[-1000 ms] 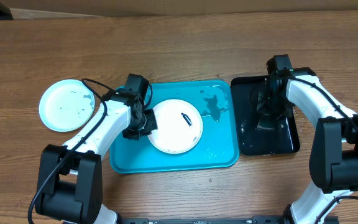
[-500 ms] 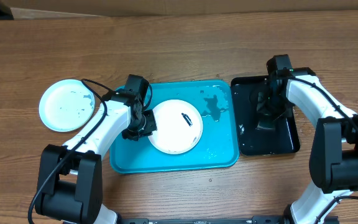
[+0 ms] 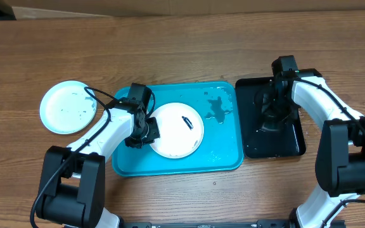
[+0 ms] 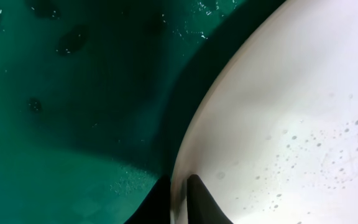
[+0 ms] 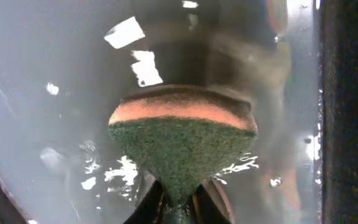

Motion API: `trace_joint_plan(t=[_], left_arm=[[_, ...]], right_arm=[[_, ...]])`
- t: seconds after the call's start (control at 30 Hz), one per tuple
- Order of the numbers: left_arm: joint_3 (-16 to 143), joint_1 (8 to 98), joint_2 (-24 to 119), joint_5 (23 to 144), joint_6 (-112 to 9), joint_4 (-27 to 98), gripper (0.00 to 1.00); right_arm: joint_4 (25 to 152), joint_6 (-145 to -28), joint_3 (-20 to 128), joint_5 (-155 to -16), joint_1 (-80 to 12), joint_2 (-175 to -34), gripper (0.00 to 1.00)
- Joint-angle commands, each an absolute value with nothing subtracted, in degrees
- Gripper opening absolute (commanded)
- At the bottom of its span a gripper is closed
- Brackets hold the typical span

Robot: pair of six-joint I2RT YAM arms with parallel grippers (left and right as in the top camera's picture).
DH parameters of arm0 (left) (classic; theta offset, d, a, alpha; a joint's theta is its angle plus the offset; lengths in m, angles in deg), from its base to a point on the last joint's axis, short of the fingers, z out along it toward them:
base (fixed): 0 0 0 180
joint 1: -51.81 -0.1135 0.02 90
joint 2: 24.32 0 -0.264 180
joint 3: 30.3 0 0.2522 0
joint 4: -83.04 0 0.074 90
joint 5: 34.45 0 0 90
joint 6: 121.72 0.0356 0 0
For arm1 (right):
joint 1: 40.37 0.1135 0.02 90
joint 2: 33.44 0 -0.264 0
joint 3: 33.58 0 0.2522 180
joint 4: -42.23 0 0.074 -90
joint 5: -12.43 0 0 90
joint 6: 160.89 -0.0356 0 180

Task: Clean dirty plates on tray and stack at the side

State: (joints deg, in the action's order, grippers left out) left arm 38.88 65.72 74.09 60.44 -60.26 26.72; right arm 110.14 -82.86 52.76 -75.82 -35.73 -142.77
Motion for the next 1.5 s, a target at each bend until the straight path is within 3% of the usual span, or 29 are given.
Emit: trace_joint_plan(t=[0.0,0.27,0.5,0.63,0.7,0.83,1.17,1.2,1.47], left_arm=[[38.31,66.13,73.83,60.02,-60.5,26.78,0.16],[39.77,66.07,73.72,59.98,-60.48,25.1,0.19],[41.35,66.07,72.84,60.0,-60.5,24.49,0.2],[41.35,66.09,72.84,60.0,-60.5,24.25,0.11],[41.32,66.09,72.84,60.0,-60.5,24.14,0.05],[41.3,66.09,72.87,59.98,-60.48,24.09,0.04],[40.82,66.09,72.89,60.0,-60.5,24.36,0.05],[40.82,66.09,72.89,60.0,-60.5,24.33,0.06],[40.82,66.09,72.89,60.0,-60.48,24.31,0.07]], right_arm=[[109.88,-83.1,53.5,-75.49,-35.57,-141.77,0.07],[110.05,-82.9,53.76,-75.49,-35.57,-141.77,0.08],[110.12,-82.9,53.76,-75.49,-35.57,-141.77,0.18],[110.25,-82.9,53.76,-75.49,-35.57,-141.77,0.18],[110.34,-82.9,53.76,-75.51,-35.57,-141.77,0.14],[110.99,-82.9,53.74,-75.51,-35.57,-141.77,0.04],[110.82,-82.9,50.7,-75.49,-35.55,-141.77,0.09],[110.56,-82.9,50.57,-75.51,-35.55,-141.77,0.04],[117.72,-81.24,58.86,-75.53,-35.55,-141.24,0.04]])
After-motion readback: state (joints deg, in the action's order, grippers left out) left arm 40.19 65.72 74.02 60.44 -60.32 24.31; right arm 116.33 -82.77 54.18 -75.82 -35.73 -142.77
